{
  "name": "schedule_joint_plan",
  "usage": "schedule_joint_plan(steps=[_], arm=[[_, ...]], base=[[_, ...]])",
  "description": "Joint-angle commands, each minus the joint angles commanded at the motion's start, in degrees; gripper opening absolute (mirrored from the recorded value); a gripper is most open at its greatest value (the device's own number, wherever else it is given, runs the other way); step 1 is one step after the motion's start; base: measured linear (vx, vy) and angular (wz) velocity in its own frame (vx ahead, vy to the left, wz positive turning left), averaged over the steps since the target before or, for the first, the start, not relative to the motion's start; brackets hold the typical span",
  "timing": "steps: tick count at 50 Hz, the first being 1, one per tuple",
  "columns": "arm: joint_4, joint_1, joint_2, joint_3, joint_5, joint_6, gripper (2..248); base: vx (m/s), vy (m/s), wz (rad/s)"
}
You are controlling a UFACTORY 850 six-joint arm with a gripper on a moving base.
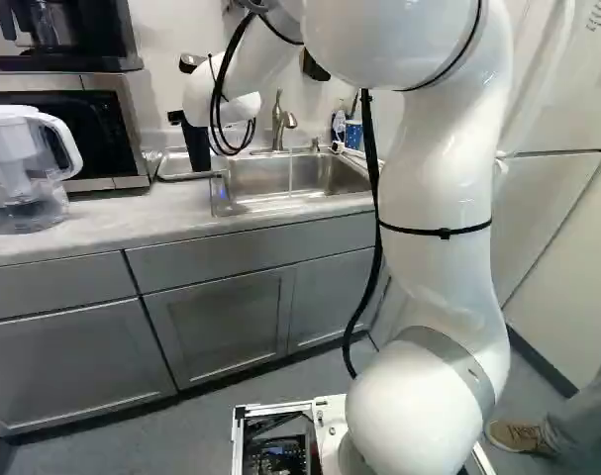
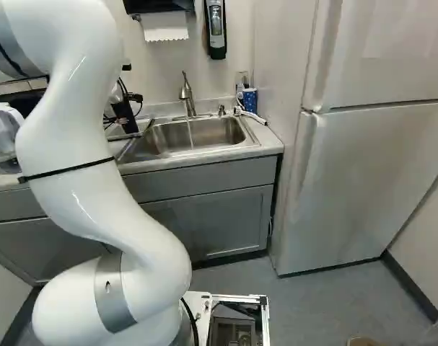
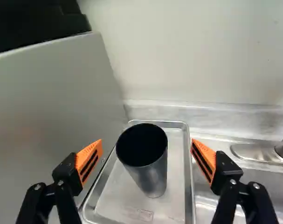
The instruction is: Rinse the cup and place it in the tray
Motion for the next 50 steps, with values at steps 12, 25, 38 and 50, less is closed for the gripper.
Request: schedule_joint_plan(steps=[12, 25, 38, 50], arm=[[0.0, 0.0, 0.8, -0.6, 0.0, 0.0, 247], [0.0, -0.4, 2.0, -0.7, 0.0, 0.0, 247], [0.0, -1.7, 4.2, 0.3, 0.0, 0.0, 247], [-1.0, -3.1, 6.3, 1.2, -1.1, 0.0, 247]], base=[[0.000, 0.000, 0.000], [0.000, 0.000, 0.000], [0.000, 0.000, 0.000], [0.000, 0.000, 0.000]])
